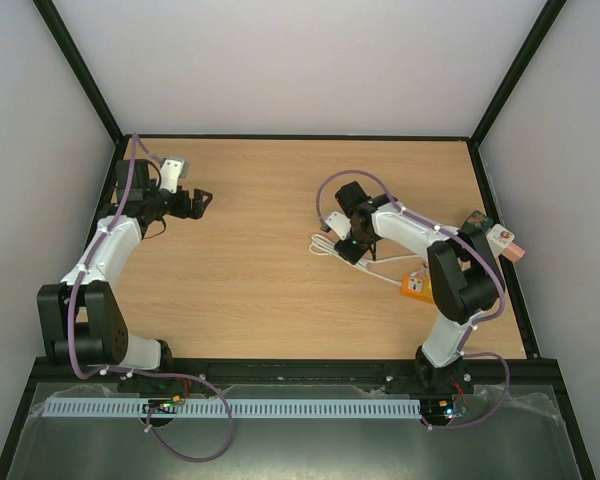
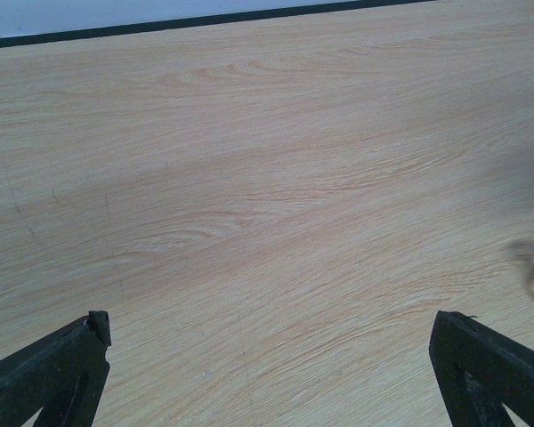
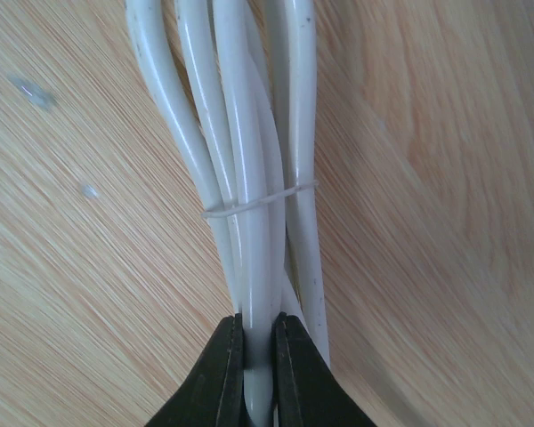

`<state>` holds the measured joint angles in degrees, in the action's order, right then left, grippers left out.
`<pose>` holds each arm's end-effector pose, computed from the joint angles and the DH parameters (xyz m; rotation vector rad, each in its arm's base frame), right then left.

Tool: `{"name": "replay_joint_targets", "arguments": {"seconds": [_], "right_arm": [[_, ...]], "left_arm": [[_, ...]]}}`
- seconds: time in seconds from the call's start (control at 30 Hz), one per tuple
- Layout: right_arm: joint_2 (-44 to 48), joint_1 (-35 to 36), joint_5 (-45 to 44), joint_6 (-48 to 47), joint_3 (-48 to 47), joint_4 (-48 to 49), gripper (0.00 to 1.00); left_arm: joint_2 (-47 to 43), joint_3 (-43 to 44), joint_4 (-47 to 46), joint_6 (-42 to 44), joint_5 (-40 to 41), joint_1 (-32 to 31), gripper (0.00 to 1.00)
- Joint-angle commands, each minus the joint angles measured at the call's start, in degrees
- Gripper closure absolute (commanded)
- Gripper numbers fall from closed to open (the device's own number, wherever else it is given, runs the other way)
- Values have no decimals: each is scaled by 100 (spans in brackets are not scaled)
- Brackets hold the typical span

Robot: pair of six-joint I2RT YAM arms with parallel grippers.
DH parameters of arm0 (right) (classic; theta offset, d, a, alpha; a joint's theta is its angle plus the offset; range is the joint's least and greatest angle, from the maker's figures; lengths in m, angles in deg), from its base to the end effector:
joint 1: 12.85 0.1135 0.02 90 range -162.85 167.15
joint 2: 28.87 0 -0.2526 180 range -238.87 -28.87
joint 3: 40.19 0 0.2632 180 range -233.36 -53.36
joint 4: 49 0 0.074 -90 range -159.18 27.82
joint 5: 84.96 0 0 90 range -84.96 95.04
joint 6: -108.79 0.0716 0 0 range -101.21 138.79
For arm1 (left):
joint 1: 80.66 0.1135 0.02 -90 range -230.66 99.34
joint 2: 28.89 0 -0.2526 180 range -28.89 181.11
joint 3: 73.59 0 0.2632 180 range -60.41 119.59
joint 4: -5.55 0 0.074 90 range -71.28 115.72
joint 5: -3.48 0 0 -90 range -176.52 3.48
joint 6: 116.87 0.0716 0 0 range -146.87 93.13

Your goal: Pull the plug off the socket

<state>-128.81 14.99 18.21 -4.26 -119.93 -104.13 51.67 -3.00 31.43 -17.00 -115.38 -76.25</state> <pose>0.2992 0.1765 0.1324 -1.2742 2.5785 0.3472 0.3502 -0.0077 0.2370 0.3791 2.1022 -0.4062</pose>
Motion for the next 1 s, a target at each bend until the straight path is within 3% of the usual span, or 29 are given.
{"name": "replay_joint_targets", "arguments": {"seconds": [0.0,0.37,0.63,0.97], "right_arm": [[-227,285,395,219,-445,184,93],[-1416,780,1000,173,-1741,230,93],[-2131,1182,1101,310,-2743,315,91],[-2749,1376,1603,365,-3742,153,89]], "left_arm": [[187,162,37,-44,-160,-27,0],[157,38,90,70,-211,2,0],[421,265,268,-83,-1145,387,0],[369,274,318,-18,-1350,537,0]]}}
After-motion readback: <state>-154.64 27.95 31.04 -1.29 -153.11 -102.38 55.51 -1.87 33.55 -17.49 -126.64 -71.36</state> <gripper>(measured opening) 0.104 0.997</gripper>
